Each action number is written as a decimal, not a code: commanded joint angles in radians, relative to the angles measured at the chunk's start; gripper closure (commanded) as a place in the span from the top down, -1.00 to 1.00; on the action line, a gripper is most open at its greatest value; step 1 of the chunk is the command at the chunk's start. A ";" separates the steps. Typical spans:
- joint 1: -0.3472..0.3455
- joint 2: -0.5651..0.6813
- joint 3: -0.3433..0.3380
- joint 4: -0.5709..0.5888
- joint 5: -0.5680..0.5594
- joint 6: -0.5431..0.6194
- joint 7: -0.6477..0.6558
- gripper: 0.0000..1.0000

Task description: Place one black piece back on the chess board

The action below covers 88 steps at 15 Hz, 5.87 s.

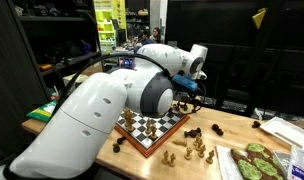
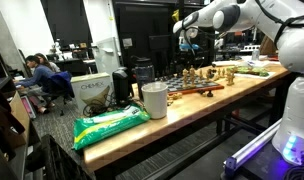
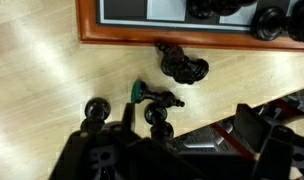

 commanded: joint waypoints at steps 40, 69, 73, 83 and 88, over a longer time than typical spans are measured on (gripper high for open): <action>-0.005 0.111 0.013 0.128 0.003 0.098 -0.171 -0.86; 0.070 -0.348 -0.051 -0.406 -0.042 0.028 0.040 -0.86; 0.070 -0.446 -0.052 -0.587 -0.046 0.118 0.044 -0.86; 0.070 -0.484 -0.053 -0.679 -0.044 0.157 0.021 -0.44; 0.071 -0.464 -0.050 -0.666 -0.050 0.182 0.004 -0.86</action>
